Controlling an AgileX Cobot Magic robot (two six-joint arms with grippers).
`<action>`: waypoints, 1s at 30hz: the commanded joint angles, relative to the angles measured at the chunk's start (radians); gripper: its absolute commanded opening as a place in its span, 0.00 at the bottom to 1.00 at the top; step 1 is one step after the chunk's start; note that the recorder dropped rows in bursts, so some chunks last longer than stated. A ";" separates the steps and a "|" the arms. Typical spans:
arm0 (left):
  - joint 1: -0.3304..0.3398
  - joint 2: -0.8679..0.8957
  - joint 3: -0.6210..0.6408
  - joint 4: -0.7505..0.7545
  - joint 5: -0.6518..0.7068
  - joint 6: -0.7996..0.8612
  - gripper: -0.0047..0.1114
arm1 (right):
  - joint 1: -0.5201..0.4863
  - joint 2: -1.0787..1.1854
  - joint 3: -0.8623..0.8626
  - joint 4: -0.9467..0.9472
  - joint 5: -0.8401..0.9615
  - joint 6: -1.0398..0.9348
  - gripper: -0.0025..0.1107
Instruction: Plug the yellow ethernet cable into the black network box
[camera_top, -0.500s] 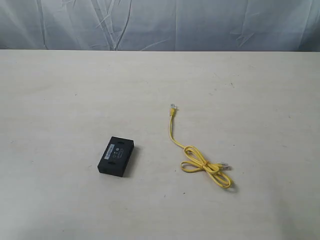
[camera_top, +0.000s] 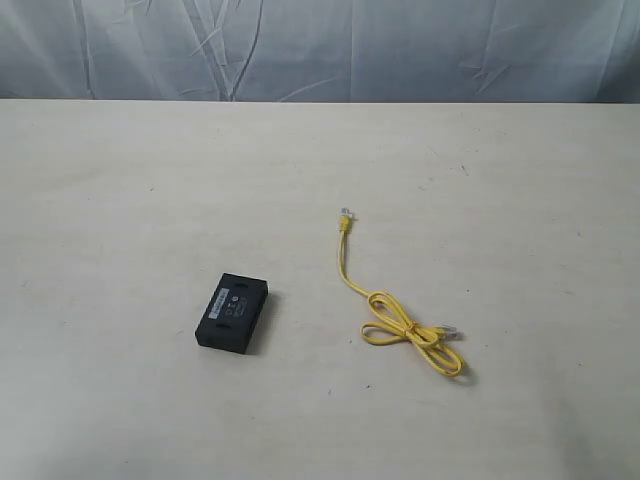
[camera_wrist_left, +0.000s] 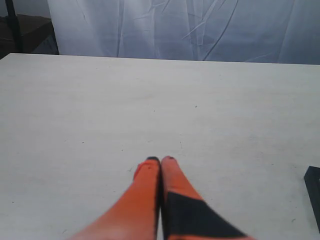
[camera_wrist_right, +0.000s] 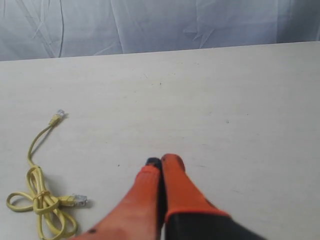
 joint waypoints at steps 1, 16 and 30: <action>0.000 -0.005 0.005 0.002 -0.013 -0.001 0.04 | -0.004 -0.006 0.002 -0.016 -0.061 -0.001 0.02; 0.000 -0.005 0.005 0.002 -0.013 -0.001 0.04 | -0.004 -0.006 0.002 -0.032 -0.488 -0.001 0.02; 0.000 -0.005 0.005 0.002 -0.013 -0.001 0.04 | -0.004 0.105 -0.132 -0.032 -0.259 -0.020 0.02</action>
